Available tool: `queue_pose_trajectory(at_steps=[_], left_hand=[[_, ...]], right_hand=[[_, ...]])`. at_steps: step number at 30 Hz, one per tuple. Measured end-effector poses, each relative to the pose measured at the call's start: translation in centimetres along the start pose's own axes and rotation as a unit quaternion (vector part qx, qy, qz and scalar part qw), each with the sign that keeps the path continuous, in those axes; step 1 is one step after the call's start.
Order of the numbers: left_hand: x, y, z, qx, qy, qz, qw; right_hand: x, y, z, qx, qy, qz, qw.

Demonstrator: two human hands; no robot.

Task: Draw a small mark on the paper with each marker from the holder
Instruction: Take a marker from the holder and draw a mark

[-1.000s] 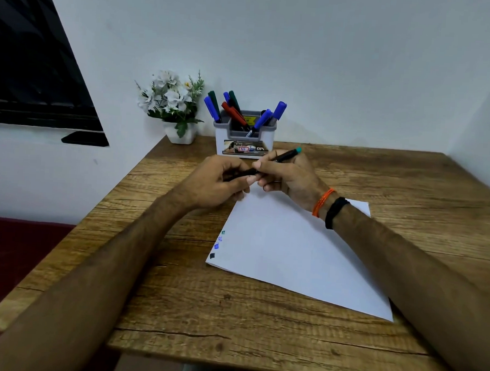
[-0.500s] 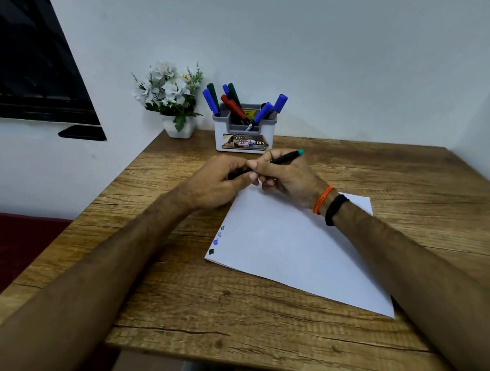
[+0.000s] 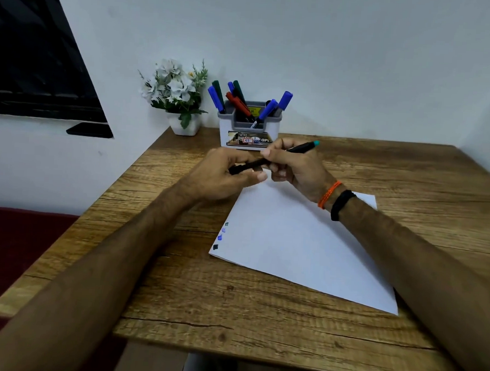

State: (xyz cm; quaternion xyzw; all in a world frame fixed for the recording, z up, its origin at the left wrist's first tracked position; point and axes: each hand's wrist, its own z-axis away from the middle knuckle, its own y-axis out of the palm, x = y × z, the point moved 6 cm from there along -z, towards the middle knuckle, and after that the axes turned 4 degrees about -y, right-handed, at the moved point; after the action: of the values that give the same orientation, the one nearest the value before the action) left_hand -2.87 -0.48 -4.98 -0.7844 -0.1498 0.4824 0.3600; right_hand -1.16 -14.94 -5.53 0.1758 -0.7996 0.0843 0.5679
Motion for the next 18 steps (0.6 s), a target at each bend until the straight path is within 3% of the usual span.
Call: queue_pose_trajectory(at_steps=[4, 10, 14, 18], left_hand=[[1.9, -1.2, 0.3, 0.045, -0.064, -0.018, 0.997], [2.5, -0.9, 0.7, 0.111, -0.052, -0.035, 0.992], [2.5, -0.6, 0.6, 0.127, -0.040, -0.066, 0.989], [2.8, -0.5, 0.5, 0.133, -0.044, -0.068, 0.988]], right_hand=[[-0.1, 0.2, 0.7, 0.024, 0.044, 0.011, 0.999], [-0.9, 3.7, 2.4, 0.144, 0.127, 0.004, 0.981], [-1.1, 5.2, 4.4, 0.170, 0.096, 0.084, 0.977], [-0.8, 5.4, 4.6, 0.141, 0.076, 0.110, 0.981]])
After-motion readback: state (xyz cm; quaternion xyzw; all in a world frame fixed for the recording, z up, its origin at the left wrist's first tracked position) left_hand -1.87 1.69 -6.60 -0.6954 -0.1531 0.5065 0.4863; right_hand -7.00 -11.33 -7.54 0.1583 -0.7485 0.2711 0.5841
